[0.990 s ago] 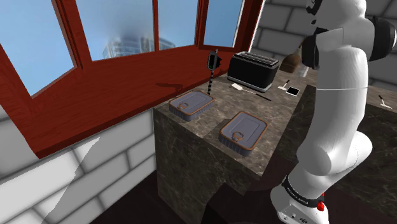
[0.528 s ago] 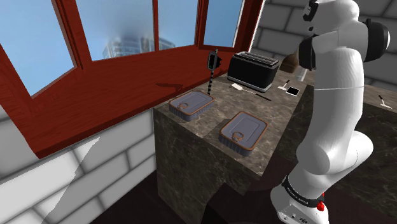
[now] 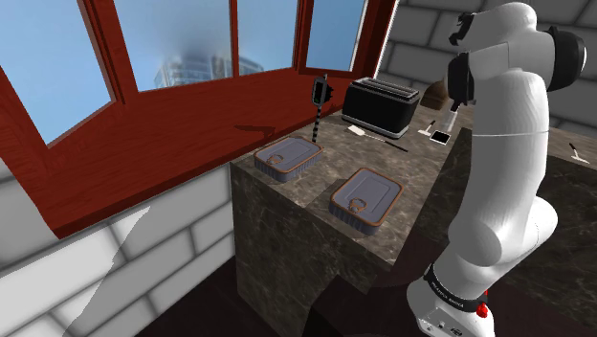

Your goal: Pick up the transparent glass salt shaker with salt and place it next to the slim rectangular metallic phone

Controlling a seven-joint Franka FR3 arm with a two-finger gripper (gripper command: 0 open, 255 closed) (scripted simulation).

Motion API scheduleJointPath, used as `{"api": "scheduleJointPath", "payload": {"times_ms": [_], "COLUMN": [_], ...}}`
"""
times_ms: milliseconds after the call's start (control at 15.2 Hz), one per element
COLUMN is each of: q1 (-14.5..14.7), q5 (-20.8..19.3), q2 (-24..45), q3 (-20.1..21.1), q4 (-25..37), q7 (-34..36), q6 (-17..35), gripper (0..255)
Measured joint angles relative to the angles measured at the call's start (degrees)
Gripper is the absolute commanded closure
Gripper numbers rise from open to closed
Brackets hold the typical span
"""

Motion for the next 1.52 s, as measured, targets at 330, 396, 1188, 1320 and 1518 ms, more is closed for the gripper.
{"api": "scheduleJointPath", "payload": {"times_ms": [330, 396, 1188, 1320, 1518], "q1": [1.31, 1.51, 2.66, 2.68, 2.69], "q5": [0.2, 0.29, 2.08, 2.18, 2.2], "q2": [0.07, 0.14, 1.61, 1.69, 1.7], "q3": [0.02, 0.07, 1.13, 1.19, 1.2], "q4": [-4.44, -5.06, -12.76, -13.03, -13.12], "q7": [-0.59, -0.62, -2.26, -2.33, -2.35], "q6": [4.06, 4.68, 12.72, 13.05, 13.15], "gripper": [255, 255, 255, 255, 255]}}
